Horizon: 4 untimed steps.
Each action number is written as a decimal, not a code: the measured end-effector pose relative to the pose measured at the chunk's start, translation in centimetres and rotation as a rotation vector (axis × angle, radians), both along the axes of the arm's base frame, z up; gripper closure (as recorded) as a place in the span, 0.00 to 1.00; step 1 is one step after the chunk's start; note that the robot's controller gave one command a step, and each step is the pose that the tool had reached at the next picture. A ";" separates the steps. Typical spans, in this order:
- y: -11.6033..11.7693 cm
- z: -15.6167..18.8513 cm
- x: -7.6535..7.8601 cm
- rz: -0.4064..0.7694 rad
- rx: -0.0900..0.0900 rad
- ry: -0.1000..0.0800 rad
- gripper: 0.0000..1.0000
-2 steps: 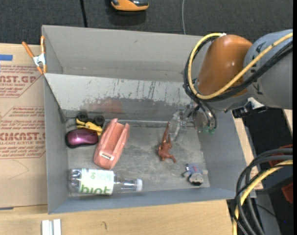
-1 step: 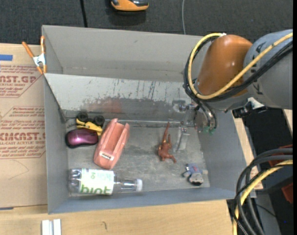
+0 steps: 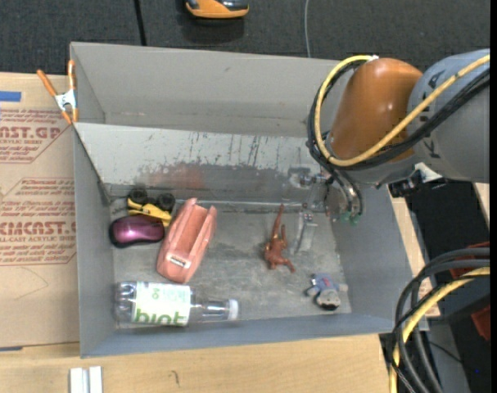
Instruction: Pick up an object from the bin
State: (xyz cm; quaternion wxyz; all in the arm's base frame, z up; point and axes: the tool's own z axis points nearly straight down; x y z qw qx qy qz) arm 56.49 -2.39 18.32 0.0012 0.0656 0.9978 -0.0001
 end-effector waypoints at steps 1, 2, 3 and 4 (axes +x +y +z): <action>0.5 -1.4 -0.6 0.055 -0.002 -0.007 0.00; 1.1 -3.0 -1.2 0.120 -0.001 -0.002 0.00; -0.9 -2.2 -1.9 0.370 0.000 0.001 0.00; 0.4 -4.2 -4.9 0.247 0.000 -0.001 0.00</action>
Offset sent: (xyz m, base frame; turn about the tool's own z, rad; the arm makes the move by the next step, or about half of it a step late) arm -0.0270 0.0310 -0.0804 -0.4226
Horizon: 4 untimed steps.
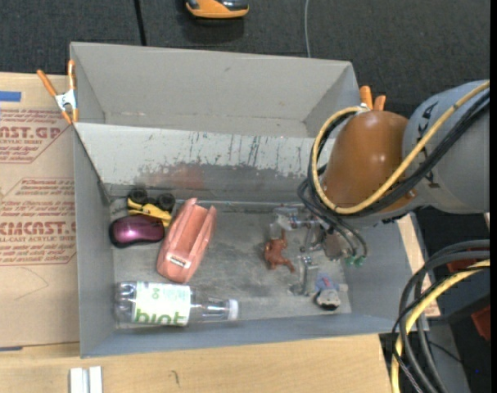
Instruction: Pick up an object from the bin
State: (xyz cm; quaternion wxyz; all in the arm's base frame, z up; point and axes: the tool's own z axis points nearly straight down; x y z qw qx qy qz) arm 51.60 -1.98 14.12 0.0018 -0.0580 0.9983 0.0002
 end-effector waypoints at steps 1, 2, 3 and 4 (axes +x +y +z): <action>0.4 -3.3 2.4 -0.153 0.001 0.001 0.00; -0.4 -4.4 2.8 -0.168 0.001 0.001 0.00; -0.7 -5.9 3.1 -0.220 0.001 0.003 1.00; -0.7 -5.9 3.1 -0.219 0.001 0.003 1.00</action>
Offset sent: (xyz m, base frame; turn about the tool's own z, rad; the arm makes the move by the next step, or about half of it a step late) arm 0.0050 -0.0153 -0.0517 0.1633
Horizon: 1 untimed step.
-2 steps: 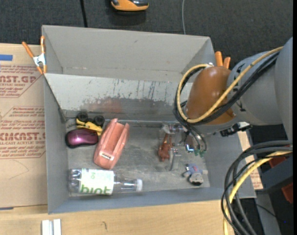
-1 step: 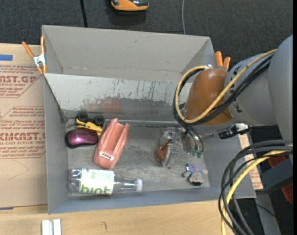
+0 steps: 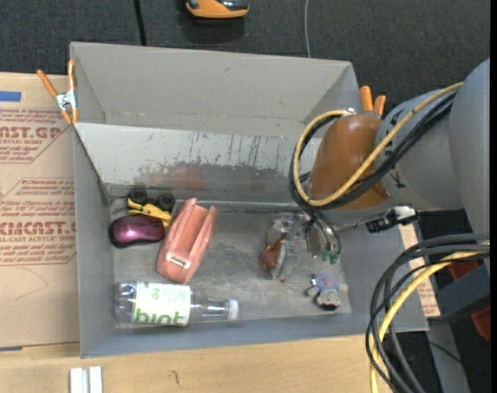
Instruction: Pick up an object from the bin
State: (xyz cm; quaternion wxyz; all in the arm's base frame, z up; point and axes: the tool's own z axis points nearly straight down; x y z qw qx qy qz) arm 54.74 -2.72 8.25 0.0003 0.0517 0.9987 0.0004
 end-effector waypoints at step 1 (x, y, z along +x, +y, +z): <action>-2.2 19.5 0.1 -0.002 0.001 0.002 1.00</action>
Offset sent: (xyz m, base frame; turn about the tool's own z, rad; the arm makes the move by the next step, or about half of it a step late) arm 0.0000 0.0000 0.0000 0.0000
